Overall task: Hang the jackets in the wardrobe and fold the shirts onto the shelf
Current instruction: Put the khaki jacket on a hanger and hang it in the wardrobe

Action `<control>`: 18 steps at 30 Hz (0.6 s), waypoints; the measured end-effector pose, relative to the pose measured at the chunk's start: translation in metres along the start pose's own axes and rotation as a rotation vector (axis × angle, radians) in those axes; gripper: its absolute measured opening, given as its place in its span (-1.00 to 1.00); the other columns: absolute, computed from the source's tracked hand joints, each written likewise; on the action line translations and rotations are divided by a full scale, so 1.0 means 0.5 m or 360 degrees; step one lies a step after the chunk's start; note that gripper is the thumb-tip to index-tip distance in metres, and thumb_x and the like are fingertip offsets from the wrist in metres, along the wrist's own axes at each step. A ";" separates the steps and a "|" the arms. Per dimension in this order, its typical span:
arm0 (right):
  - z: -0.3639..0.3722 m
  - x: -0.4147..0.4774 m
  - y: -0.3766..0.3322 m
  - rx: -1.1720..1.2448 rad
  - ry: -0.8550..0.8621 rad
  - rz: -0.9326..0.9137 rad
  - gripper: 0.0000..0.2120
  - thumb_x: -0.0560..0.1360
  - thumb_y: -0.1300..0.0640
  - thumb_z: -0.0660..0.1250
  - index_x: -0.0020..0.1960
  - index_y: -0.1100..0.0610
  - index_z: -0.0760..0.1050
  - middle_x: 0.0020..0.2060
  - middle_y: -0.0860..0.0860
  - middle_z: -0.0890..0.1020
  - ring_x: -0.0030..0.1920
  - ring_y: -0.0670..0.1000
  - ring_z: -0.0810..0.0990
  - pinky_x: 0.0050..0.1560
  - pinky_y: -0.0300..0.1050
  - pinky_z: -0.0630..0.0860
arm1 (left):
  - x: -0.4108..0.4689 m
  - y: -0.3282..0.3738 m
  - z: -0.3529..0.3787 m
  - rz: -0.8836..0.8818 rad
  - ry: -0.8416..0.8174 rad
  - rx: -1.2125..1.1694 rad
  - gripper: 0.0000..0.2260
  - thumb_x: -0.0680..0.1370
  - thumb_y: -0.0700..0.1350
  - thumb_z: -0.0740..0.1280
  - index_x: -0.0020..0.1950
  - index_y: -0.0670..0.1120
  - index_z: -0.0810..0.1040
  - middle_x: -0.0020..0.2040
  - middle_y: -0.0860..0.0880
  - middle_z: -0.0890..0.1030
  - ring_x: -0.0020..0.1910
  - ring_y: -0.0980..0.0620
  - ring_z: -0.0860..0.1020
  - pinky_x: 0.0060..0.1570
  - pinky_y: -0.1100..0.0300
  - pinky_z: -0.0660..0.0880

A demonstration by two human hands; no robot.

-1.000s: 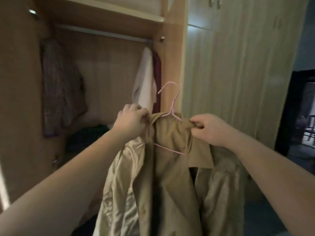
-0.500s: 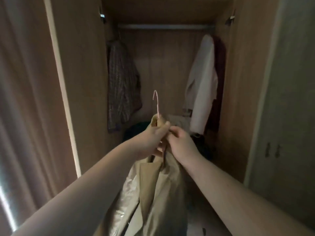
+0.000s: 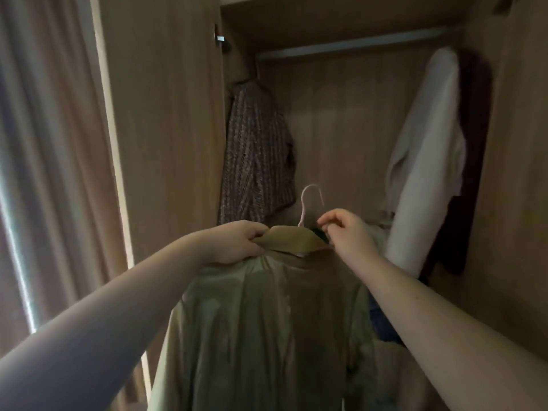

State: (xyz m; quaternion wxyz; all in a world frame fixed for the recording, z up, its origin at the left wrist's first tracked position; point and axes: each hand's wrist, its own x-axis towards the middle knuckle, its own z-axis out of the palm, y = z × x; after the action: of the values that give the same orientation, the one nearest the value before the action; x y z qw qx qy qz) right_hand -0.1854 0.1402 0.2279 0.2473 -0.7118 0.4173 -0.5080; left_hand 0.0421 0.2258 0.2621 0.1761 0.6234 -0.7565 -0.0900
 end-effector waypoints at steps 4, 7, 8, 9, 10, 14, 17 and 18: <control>-0.027 0.075 0.063 -0.0435 -0.0280 -0.0288 -0.77 0.64 -0.04 0.15 0.17 -0.02 0.52 0.02 -0.12 0.57 0.04 -0.05 0.52 0.02 -0.07 0.43 | 0.053 -0.005 -0.018 0.0151 0.0231 0.0063 -0.90 0.53 -0.16 0.36 0.00 0.01 0.58 -0.08 0.10 0.63 -0.10 0.22 0.55 -0.05 0.27 0.45; -0.034 0.103 0.095 -0.0631 -0.0343 -0.0453 -0.74 0.64 -0.14 0.09 0.10 -0.05 0.49 -0.06 -0.13 0.59 -0.05 -0.03 0.55 -0.14 -0.07 0.41 | 0.085 -0.013 -0.034 0.0221 0.0337 0.0059 -0.83 0.53 -0.19 0.35 0.10 -0.01 0.58 -0.01 0.10 0.62 -0.03 0.22 0.55 -0.02 0.35 0.43; -0.039 0.121 0.103 -0.0667 -0.0243 -0.0533 -0.78 0.63 -0.12 0.12 -0.02 -0.04 0.46 -0.15 -0.13 0.58 -0.14 -0.05 0.54 -0.23 -0.08 0.38 | 0.104 -0.014 -0.038 0.0225 0.0363 0.0119 -0.83 0.54 -0.17 0.35 0.10 0.00 0.55 -0.01 0.10 0.62 -0.02 0.18 0.56 -0.02 0.29 0.43; -0.042 0.142 0.108 -0.0709 -0.0129 -0.0609 -0.78 0.62 -0.11 0.13 -0.12 -0.03 0.41 -0.25 -0.12 0.54 -0.23 -0.08 0.51 -0.31 -0.08 0.35 | 0.124 -0.015 -0.041 0.0189 0.0416 0.0227 -0.84 0.54 -0.12 0.35 0.10 0.04 0.52 -0.01 0.10 0.61 -0.01 0.12 0.56 -0.04 0.22 0.43; -0.042 0.164 0.110 -0.0759 -0.0018 -0.0686 -0.76 0.61 -0.10 0.14 -0.18 -0.03 0.35 -0.32 -0.11 0.49 -0.30 -0.11 0.47 -0.36 -0.09 0.33 | 0.143 -0.018 -0.045 0.0097 0.0502 0.0373 -0.86 0.56 -0.03 0.33 0.11 0.08 0.47 -0.02 0.09 0.60 -0.01 0.04 0.57 -0.07 0.15 0.43; -0.032 0.253 0.100 -0.0979 0.0374 -0.0953 -0.75 0.60 -0.06 0.18 -0.23 -0.02 0.28 -0.41 -0.12 0.40 -0.42 -0.12 0.39 -0.45 -0.09 0.39 | 0.221 -0.041 -0.054 -0.0278 0.0859 0.0791 -0.77 0.60 0.20 0.18 0.05 0.07 0.43 -0.03 0.01 0.61 -0.03 -0.13 0.58 -0.17 0.06 0.43; -0.021 0.330 0.088 -0.1123 0.0587 -0.1112 -0.87 0.61 0.02 0.19 -0.09 0.02 0.42 -0.30 -0.09 0.46 -0.32 -0.02 0.43 -0.36 -0.05 0.41 | 0.287 -0.060 -0.083 -0.0120 0.0822 0.0381 -0.81 0.63 0.11 0.19 -0.02 0.02 0.47 -0.08 0.05 0.59 -0.04 -0.04 0.56 -0.08 0.04 0.48; -0.017 0.357 0.086 -0.1217 0.0653 -0.1138 -0.87 0.62 0.05 0.17 0.02 0.06 0.47 -0.22 -0.04 0.50 -0.25 0.03 0.45 -0.29 -0.01 0.41 | 0.310 -0.067 -0.097 -0.0044 0.0833 0.0237 -0.82 0.64 0.07 0.20 -0.06 0.01 0.47 -0.11 0.06 0.57 -0.05 -0.03 0.56 -0.05 0.03 0.48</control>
State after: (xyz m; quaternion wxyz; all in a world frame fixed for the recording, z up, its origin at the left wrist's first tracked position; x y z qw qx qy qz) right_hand -0.1841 -0.0327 0.2897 -0.3021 -0.7344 0.3442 -0.5009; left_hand 0.0658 0.0720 0.3187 0.3181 0.6470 -0.6811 0.1277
